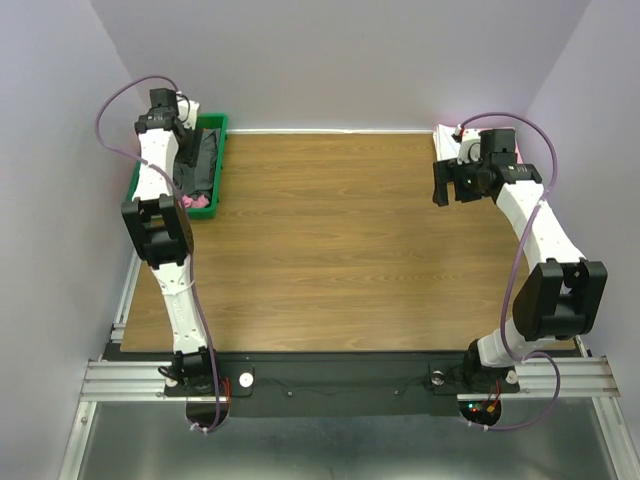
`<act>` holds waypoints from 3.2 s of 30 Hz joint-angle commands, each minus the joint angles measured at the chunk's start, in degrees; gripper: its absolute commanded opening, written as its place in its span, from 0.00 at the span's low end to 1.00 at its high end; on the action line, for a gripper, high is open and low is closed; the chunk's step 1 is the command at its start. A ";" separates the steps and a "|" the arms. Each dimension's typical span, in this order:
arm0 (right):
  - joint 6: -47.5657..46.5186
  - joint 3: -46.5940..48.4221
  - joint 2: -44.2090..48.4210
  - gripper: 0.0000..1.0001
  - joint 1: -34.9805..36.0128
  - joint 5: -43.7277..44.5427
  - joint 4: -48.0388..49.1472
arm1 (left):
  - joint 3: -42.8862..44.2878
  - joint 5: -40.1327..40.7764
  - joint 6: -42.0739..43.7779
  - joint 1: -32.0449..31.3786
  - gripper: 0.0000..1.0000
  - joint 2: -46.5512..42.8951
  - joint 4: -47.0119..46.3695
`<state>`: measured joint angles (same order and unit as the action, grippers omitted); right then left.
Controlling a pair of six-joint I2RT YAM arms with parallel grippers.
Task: Fold and stack the t-shirts
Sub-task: Grab the tshirt from the pile, then flatten the tshirt out
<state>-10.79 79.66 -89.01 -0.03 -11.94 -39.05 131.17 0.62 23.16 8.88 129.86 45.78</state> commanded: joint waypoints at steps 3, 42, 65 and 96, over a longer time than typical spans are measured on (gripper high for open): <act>-1.43 0.58 1.12 1.00 -0.14 2.19 0.64 | 1.19 2.28 0.93 0.26 0.67 1.88 -3.06; -2.40 1.03 0.68 1.00 -0.06 4.21 -0.50 | 3.05 -5.45 -3.37 0.08 0.00 -14.45 -14.21; 0.33 4.54 0.07 1.00 -3.39 2.72 -1.38 | 4.44 -30.41 -15.58 -31.47 0.00 -35.20 -41.38; -12.15 -5.56 -4.94 0.99 -9.01 -0.19 -19.57 | -54.10 -24.71 2.59 -29.26 0.77 -34.43 -25.04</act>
<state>-21.41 75.33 -93.41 -7.09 -14.02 -55.27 74.83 -27.59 20.62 -15.40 90.19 20.82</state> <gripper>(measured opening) 0.992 0.767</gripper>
